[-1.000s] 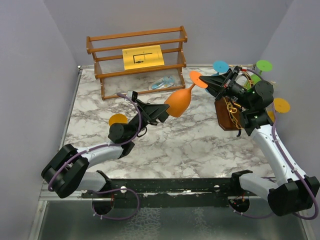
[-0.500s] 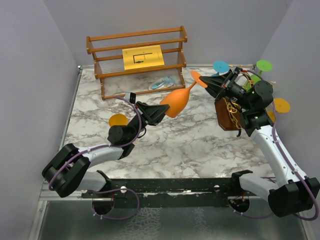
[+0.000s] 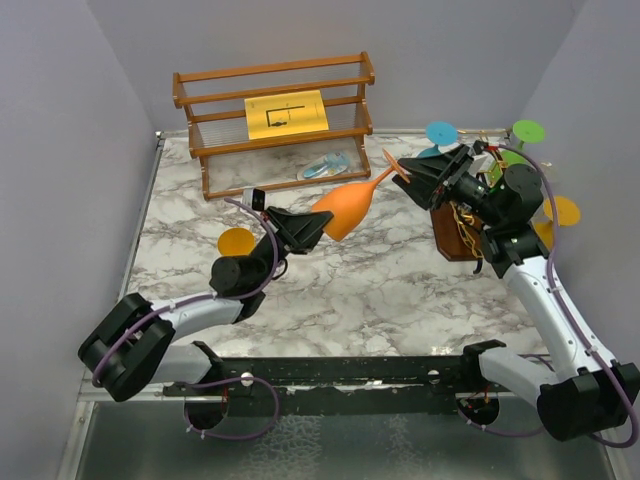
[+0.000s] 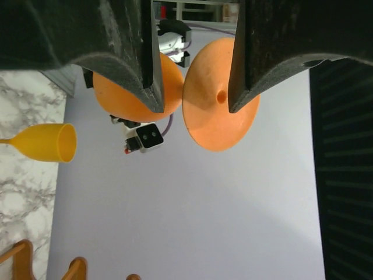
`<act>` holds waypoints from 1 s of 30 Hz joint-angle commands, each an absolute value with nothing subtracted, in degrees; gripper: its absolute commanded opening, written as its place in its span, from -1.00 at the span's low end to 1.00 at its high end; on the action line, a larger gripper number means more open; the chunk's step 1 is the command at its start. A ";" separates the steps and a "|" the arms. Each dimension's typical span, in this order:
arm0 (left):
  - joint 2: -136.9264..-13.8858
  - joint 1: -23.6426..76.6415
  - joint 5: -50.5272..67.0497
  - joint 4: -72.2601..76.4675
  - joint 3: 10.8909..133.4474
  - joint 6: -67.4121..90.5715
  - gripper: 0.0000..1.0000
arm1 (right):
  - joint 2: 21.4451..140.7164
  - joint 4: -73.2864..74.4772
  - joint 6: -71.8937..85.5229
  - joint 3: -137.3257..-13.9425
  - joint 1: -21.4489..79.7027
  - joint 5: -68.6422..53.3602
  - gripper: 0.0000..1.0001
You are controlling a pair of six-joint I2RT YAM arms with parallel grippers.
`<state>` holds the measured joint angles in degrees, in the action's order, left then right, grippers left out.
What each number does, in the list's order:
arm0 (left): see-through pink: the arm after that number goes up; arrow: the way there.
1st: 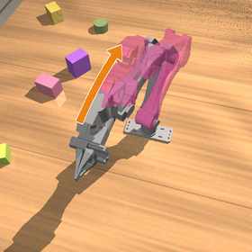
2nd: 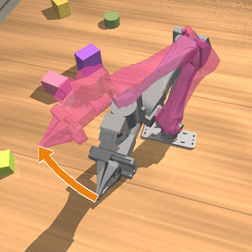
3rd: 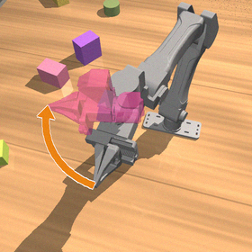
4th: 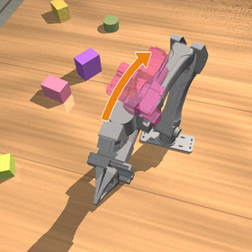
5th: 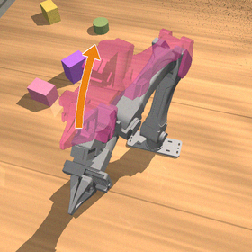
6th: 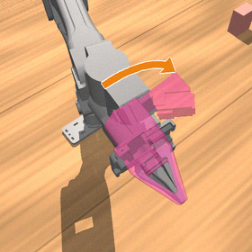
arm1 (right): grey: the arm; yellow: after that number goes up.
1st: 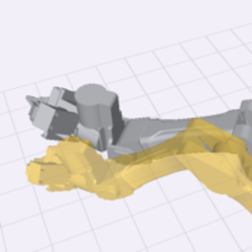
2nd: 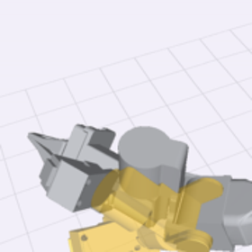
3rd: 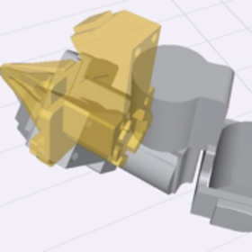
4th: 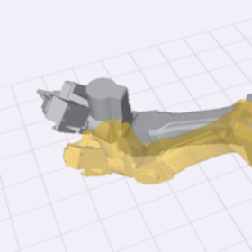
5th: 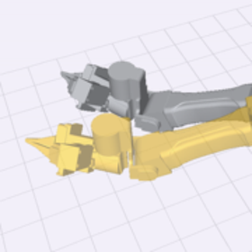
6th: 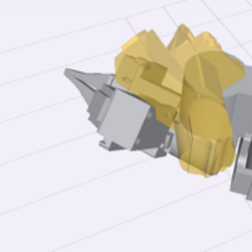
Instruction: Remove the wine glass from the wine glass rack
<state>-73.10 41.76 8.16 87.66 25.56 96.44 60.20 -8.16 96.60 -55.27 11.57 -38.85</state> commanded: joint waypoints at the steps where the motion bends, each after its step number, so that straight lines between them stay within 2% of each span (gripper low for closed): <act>1: -70.15 42.08 6.68 95.01 24.29 94.63 -1.00 | 57.52 -4.94 88.74 -54.50 11.86 -35.08 0.16; 4: -68.24 42.05 6.17 93.69 22.25 93.97 -1.00 | 56.93 -1.54 83.60 -55.52 11.79 -32.42 0.67; 7: -65.38 42.01 5.27 91.43 19.46 93.29 -1.00 | 56.93 4.09 75.59 -58.25 11.80 -29.67 0.98; 11: -59.93 41.95 5.27 84.46 17.25 91.34 -1.00 | 57.22 11.19 64.86 -61.63 11.84 -24.44 0.99; 14: -54.33 42.01 5.80 73.19 17.14 88.35 -1.00 | 57.49 17.29 58.23 -63.99 11.82 -18.32 0.99; 17: -47.52 42.01 6.76 55.13 20.13 83.14 -1.00 | 56.74 19.81 53.84 -64.62 12.16 -12.34 0.99; 21: -40.97 42.01 5.66 22.80 30.41 72.37 -1.00 | 54.44 20.57 52.06 -64.02 13.01 -2.07 0.99; 24: -39.61 42.01 3.66 7.84 37.21 66.04 -1.00 | 53.78 22.11 49.84 -65.26 13.72 3.79 0.99; 27: -40.23 42.01 2.74 -1.76 41.79 62.80 -1.00 | 51.71 20.11 45.41 -65.24 13.97 3.96 0.99; 30: -42.37 42.01 2.89 -8.05 45.09 60.61 -1.00 | 48.06 12.63 32.77 -62.83 13.97 -4.56 0.99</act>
